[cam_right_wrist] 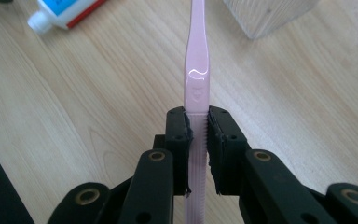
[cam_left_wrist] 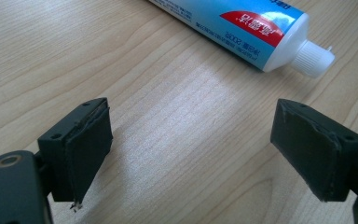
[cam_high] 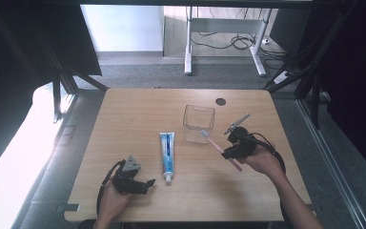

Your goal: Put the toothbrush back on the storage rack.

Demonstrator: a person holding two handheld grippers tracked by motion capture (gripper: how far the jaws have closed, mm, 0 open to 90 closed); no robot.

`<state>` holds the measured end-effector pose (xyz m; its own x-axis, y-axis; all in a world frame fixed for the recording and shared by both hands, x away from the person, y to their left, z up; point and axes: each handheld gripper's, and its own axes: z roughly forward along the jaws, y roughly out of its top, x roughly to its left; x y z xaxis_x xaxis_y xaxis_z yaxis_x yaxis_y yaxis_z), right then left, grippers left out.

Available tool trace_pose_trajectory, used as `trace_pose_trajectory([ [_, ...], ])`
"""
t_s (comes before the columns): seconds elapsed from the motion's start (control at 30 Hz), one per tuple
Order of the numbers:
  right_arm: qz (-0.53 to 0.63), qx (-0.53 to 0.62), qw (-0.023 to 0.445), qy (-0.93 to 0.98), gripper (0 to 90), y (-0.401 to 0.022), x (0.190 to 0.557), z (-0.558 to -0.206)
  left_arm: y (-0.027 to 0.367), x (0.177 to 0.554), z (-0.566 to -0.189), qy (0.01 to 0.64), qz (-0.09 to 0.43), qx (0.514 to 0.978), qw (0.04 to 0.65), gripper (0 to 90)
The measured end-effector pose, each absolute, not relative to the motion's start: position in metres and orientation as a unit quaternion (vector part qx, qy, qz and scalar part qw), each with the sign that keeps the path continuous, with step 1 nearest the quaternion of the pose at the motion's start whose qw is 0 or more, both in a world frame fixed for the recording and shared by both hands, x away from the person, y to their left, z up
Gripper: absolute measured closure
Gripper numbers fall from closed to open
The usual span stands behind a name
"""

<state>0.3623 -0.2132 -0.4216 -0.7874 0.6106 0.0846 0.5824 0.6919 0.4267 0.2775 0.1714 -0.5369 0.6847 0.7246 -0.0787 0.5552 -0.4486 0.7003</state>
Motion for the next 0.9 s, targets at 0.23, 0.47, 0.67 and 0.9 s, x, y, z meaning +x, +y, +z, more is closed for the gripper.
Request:
trace_pose_trajectory([
  [0.23,0.249,0.330,0.045,0.909,79.1,-0.215,0.366,-0.416,0.171,0.278,-0.537,0.378,0.116,0.845,0.361,12.9],
  [0.47,0.275,0.336,0.056,0.899,79.1,-0.212,0.371,-0.413,0.171,0.277,-0.537,0.377,0.116,0.846,0.359,12.9],
  [0.67,0.295,0.339,0.067,0.891,79.1,-0.207,0.374,-0.412,0.171,0.277,-0.537,0.377,0.115,0.846,0.358,12.9],
  [0.9,0.315,0.346,0.074,0.881,79.1,-0.201,0.380,-0.412,0.170,0.277,-0.538,0.377,0.116,0.847,0.356,12.9],
])
